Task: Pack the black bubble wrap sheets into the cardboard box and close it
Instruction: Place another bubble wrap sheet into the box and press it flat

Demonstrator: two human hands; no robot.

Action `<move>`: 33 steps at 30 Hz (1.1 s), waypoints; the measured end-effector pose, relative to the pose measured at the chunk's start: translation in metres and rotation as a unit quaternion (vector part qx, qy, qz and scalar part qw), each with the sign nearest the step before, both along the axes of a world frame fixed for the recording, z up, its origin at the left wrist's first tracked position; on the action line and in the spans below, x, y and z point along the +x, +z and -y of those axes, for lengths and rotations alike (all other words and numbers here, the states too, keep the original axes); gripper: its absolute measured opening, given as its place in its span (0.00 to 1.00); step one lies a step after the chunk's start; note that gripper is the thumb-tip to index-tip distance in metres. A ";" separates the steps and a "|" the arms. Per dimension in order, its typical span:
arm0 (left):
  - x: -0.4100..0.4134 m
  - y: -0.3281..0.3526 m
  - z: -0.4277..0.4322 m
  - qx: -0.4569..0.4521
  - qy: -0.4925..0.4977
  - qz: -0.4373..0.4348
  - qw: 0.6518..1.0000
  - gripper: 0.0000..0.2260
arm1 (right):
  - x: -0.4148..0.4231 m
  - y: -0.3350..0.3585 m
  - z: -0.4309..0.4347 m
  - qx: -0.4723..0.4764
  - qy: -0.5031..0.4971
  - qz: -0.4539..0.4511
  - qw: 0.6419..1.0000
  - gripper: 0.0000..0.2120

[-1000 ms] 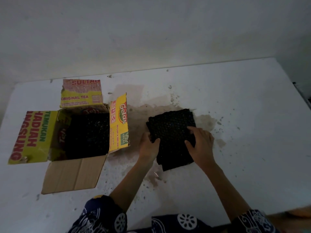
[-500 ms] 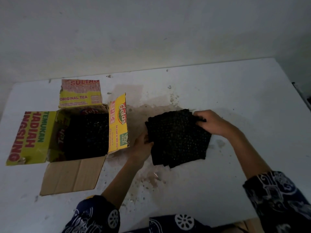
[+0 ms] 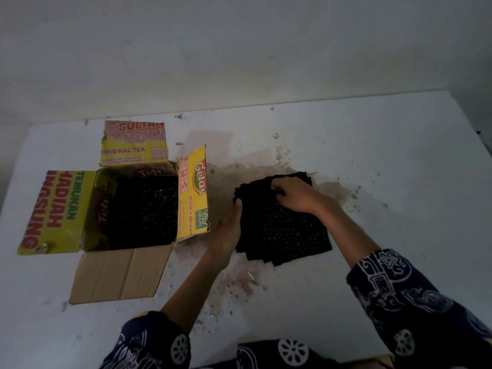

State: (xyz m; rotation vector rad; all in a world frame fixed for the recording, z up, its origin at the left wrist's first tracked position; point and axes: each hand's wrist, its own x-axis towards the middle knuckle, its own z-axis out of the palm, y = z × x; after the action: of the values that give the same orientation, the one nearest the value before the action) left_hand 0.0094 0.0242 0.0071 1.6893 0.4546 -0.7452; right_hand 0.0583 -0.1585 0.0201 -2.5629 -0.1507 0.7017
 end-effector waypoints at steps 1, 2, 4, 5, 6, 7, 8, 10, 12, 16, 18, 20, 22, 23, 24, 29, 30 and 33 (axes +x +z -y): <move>0.000 0.000 0.000 0.003 -0.008 0.003 1.000 0.35 | -0.001 -0.002 0.000 -0.017 0.003 0.006 1.000 0.11; -0.001 -0.001 0.001 0.000 -0.013 0.008 1.000 0.34 | -0.002 -0.003 0.000 -0.036 0.007 0.012 0.999 0.12; -0.001 -0.004 0.002 -0.005 -0.018 0.028 0.999 0.29 | -0.004 -0.005 -0.001 -0.062 0.009 0.032 0.998 0.14; -0.002 -0.005 0.003 -0.004 -0.021 0.039 0.999 0.27 | -0.005 -0.005 -0.001 -0.069 0.009 0.045 0.997 0.14; -0.002 -0.005 0.003 0.001 -0.022 0.046 0.999 0.25 | -0.007 -0.005 0.000 -0.075 0.011 0.063 0.995 0.14; -0.002 -0.005 0.003 0.004 -0.025 0.049 0.998 0.25 | -0.009 -0.004 0.001 -0.079 0.012 0.086 0.993 0.13; -0.001 -0.004 0.004 0.003 -0.029 0.051 0.998 0.25 | -0.011 -0.004 0.004 -0.078 0.007 0.108 0.991 0.12; -0.002 0.004 0.006 0.000 -0.042 0.054 0.998 0.24 | -0.020 -0.004 0.011 -0.044 -0.037 0.136 0.989 0.11; -0.005 0.019 0.007 0.007 -0.059 0.066 0.996 0.21 | -0.031 -0.002 0.020 0.021 -0.105 0.129 0.986 0.13; -0.014 0.071 0.001 -0.091 -0.090 0.122 0.984 0.12 | -0.061 0.017 0.027 0.188 -0.266 0.055 0.944 0.15; -0.021 0.102 -0.009 -0.155 -0.085 0.136 0.975 0.08 | -0.077 0.036 0.019 0.320 -0.330 0.025 0.888 0.21; -0.024 0.128 -0.025 -0.202 -0.070 0.143 0.966 0.09 | -0.089 0.051 0.007 0.465 -0.356 -0.013 0.811 0.28; -0.024 0.148 -0.045 -0.236 -0.039 0.146 0.960 0.10 | -0.101 0.073 -0.014 0.565 -0.340 -0.058 0.749 0.26; -0.023 0.156 -0.055 -0.242 -0.022 0.153 0.958 0.11 | -0.105 0.082 -0.026 0.602 -0.331 -0.073 0.723 0.24; -0.021 0.163 -0.066 -0.245 -0.007 0.162 0.956 0.12 | -0.107 0.091 -0.039 0.626 -0.325 -0.078 0.704 0.23; -0.011 0.166 -0.129 -0.175 0.024 0.233 0.956 0.12 | -0.093 0.112 -0.092 0.628 -0.350 -0.045 0.694 0.20; -0.009 0.162 -0.142 -0.154 0.028 0.241 0.958 0.13 | -0.088 0.113 -0.102 0.618 -0.343 -0.032 0.706 0.18; -0.004 0.149 -0.176 -0.099 0.046 0.247 0.963 0.18 | -0.075 0.115 -0.131 0.572 -0.316 0.006 0.757 0.12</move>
State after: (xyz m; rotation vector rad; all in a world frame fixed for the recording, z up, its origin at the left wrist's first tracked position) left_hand 0.0054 0.2006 0.1561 1.5831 0.1009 -0.2703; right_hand -0.0163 -0.0275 0.1351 -1.2699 0.2286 0.1754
